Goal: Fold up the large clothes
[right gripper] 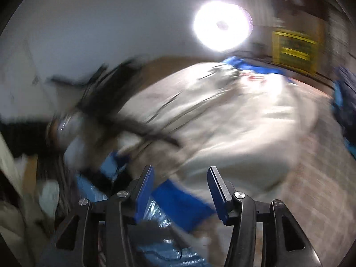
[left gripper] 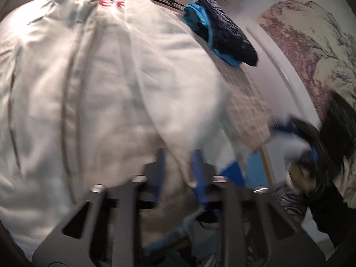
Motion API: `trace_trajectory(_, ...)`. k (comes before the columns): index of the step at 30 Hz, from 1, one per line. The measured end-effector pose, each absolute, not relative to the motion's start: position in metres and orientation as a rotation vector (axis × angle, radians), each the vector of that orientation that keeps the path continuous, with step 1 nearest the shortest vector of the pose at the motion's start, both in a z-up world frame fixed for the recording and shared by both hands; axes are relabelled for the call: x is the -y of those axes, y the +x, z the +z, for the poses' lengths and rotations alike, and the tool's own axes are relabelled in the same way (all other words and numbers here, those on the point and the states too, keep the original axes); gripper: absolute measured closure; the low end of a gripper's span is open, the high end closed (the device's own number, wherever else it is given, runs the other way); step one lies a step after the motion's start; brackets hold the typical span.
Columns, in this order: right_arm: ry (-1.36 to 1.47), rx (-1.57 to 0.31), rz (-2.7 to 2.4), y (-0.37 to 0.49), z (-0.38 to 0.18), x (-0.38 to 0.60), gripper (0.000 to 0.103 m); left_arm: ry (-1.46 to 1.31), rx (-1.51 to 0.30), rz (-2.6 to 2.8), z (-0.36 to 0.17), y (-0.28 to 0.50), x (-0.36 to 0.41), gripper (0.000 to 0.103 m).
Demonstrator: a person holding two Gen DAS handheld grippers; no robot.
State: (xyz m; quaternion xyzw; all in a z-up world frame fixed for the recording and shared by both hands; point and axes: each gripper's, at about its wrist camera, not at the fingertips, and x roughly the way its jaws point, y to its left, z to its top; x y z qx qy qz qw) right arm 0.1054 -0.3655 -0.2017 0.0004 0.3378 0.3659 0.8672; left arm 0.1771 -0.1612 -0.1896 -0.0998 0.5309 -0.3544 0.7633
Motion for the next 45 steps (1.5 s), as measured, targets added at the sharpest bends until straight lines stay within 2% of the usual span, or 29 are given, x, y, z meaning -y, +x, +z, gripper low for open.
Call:
trace_trajectory(1,0.061,-0.706,0.729,0.114,-0.201,0.382,0.051,-0.224,-1.161,-0.777,-0.191,0.172,0.164,0.053)
trace_trajectory(6,0.196,-0.701,0.592,0.148,-0.199,0.432,0.05,-0.268,-1.202,-0.78,-0.2,0.153,0.174,0.053)
trace_trajectory(12,0.296,-0.783,0.413,0.221,-0.216,0.474,0.05,-0.254,-1.14,-0.726,-0.19,0.129,0.183,0.053)
trace_trajectory(18,0.419,-0.82,0.352,0.289,-0.242,0.493,0.05,-0.358,-1.219,-0.687,-0.218,0.128,0.18,0.053)
trace_trajectory(20,0.451,-0.834,0.339,0.313,-0.252,0.493,0.053,-0.405,-1.221,-0.703,-0.221,0.129,0.18,0.061)
trace_trajectory(22,0.476,-0.849,0.333,0.332,-0.261,0.491,0.055,-0.406,-1.224,-0.712,-0.222,0.131,0.183,0.083)
trace_trajectory(24,0.496,-0.859,0.325,0.353,-0.269,0.49,0.055,-0.394,-1.223,-0.719,-0.222,0.131,0.184,0.092)
trace_trajectory(27,0.493,-0.889,0.323,0.38,-0.278,0.483,0.068,-0.385,-1.22,-0.729,-0.221,0.128,0.184,0.096)
trace_trajectory(28,0.481,-0.901,0.324,0.387,-0.282,0.48,0.082,-0.383,-1.217,-0.733,-0.219,0.126,0.183,0.097)
trace_trajectory(30,0.467,-0.908,0.343,0.395,-0.283,0.474,0.097,-0.388,-1.216,-0.741,-0.216,0.124,0.182,0.098)
trace_trajectory(32,0.412,-0.904,0.335,0.398,-0.276,0.47,0.102,-0.421,-1.216,-0.753,-0.211,0.12,0.181,0.099)
trace_trajectory(39,0.272,-0.813,0.254,0.398,-0.231,0.483,0.101,-0.385,-1.213,-0.746,-0.212,0.115,0.193,0.099)
trace_trajectory(42,0.307,-0.868,0.259,0.4,-0.24,0.483,0.075,-0.39,-1.248,-0.737,-0.224,0.117,0.193,0.099)
trace_trajectory(45,0.285,-0.857,0.286,0.384,-0.23,0.482,0.073,-0.429,-1.259,-0.73,-0.226,0.119,0.185,0.096)
